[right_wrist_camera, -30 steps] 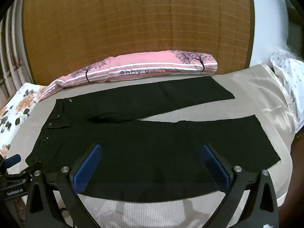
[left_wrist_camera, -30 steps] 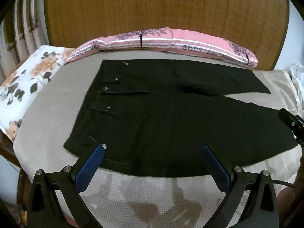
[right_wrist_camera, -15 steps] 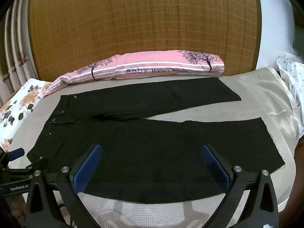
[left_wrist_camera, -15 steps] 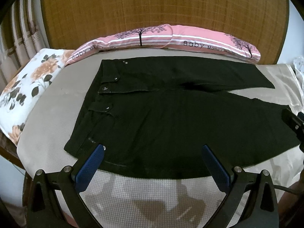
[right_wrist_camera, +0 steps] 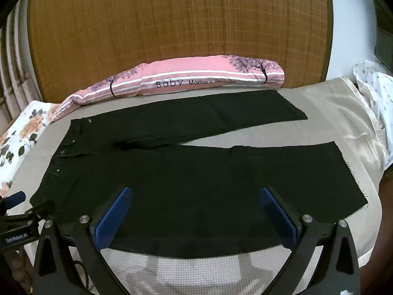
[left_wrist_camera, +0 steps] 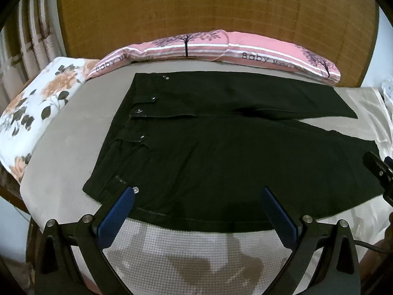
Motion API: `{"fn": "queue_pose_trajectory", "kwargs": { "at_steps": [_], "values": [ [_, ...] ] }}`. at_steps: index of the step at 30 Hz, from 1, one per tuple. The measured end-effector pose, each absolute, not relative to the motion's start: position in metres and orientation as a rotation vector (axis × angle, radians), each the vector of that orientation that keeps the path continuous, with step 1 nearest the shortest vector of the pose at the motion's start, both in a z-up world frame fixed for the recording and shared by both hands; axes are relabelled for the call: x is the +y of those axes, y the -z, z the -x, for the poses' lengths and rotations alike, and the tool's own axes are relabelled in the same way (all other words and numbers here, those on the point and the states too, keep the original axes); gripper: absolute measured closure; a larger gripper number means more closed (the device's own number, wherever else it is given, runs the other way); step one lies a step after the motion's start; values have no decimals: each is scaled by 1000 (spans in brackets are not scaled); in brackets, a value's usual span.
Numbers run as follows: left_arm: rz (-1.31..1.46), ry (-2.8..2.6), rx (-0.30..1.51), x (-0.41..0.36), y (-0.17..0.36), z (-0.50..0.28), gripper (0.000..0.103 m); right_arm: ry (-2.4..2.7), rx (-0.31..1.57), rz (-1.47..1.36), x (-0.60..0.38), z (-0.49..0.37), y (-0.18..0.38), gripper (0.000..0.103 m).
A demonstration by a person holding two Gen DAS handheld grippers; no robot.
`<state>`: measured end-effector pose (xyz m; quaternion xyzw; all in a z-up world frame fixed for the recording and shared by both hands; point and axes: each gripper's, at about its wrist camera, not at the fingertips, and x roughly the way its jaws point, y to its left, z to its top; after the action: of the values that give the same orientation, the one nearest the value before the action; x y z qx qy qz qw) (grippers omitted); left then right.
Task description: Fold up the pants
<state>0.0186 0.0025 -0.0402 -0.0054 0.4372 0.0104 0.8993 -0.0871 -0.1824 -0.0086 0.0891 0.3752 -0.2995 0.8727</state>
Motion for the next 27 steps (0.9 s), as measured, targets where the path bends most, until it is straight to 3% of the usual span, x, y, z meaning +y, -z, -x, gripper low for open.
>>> {"fn": "queue_pose_trajectory", "kwargs": {
  "at_steps": [27],
  "values": [
    [-4, -52, 926, 6, 48, -23, 1, 606, 807, -160, -179, 85, 14, 0]
  ]
}}
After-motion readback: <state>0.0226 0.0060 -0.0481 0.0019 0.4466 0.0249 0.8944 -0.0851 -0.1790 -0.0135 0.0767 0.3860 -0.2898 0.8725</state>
